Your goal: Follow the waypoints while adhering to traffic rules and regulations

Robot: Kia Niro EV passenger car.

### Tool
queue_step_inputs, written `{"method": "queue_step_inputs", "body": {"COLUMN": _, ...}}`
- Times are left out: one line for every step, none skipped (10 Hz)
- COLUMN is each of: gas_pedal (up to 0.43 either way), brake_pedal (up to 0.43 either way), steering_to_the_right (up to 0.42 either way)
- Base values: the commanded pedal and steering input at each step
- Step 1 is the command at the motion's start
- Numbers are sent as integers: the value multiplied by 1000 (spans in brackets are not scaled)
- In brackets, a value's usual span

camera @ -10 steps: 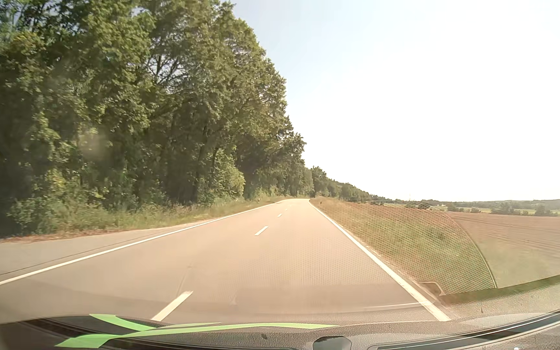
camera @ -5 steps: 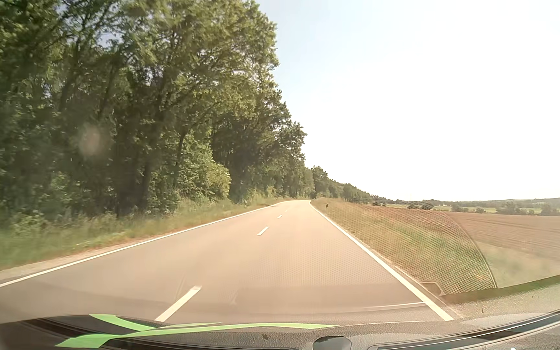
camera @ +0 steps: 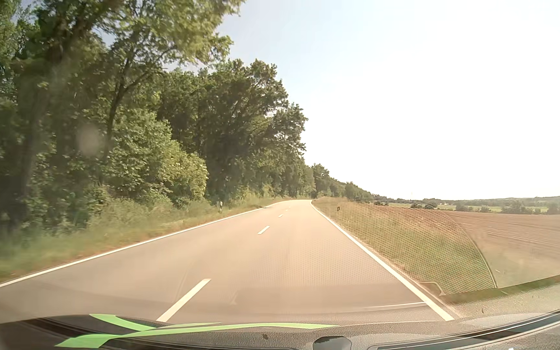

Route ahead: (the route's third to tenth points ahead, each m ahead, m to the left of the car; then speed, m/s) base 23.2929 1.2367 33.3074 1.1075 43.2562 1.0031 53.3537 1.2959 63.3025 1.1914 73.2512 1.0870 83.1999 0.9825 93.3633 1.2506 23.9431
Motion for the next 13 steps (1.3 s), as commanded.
{"method": "queue_step_inputs", "body": {"gas_pedal": 268, "brake_pedal": 0, "steering_to_the_right": -2}}
{"method": "queue_step_inputs", "body": {"gas_pedal": 268, "brake_pedal": 0, "steering_to_the_right": -1}}
{"method": "queue_step_inputs", "body": {"gas_pedal": 248, "brake_pedal": 0, "steering_to_the_right": -2}}
{"method": "queue_step_inputs", "body": {"gas_pedal": 220, "brake_pedal": 0, "steering_to_the_right": -1}}
{"method": "queue_step_inputs", "body": {"gas_pedal": 220, "brake_pedal": 0, "steering_to_the_right": -2}}
{"method": "queue_step_inputs", "body": {"gas_pedal": 228, "brake_pedal": 0, "steering_to_the_right": -2}}
{"method": "queue_step_inputs", "body": {"gas_pedal": 240, "brake_pedal": 0, "steering_to_the_right": -2}}
{"method": "queue_step_inputs", "body": {"gas_pedal": 260, "brake_pedal": 0, "steering_to_the_right": -2}}
{"method": "queue_step_inputs", "body": {"gas_pedal": 260, "brake_pedal": 0, "steering_to_the_right": -2}}
{"method": "queue_step_inputs", "body": {"gas_pedal": 248, "brake_pedal": 0, "steering_to_the_right": -1}}
{"method": "queue_step_inputs", "body": {"gas_pedal": 228, "brake_pedal": 0, "steering_to_the_right": -2}}
{"method": "queue_step_inputs", "body": {"gas_pedal": 197, "brake_pedal": 0, "steering_to_the_right": -1}}
{"method": "queue_step_inputs", "body": {"gas_pedal": 197, "brake_pedal": 0, "steering_to_the_right": -2}}
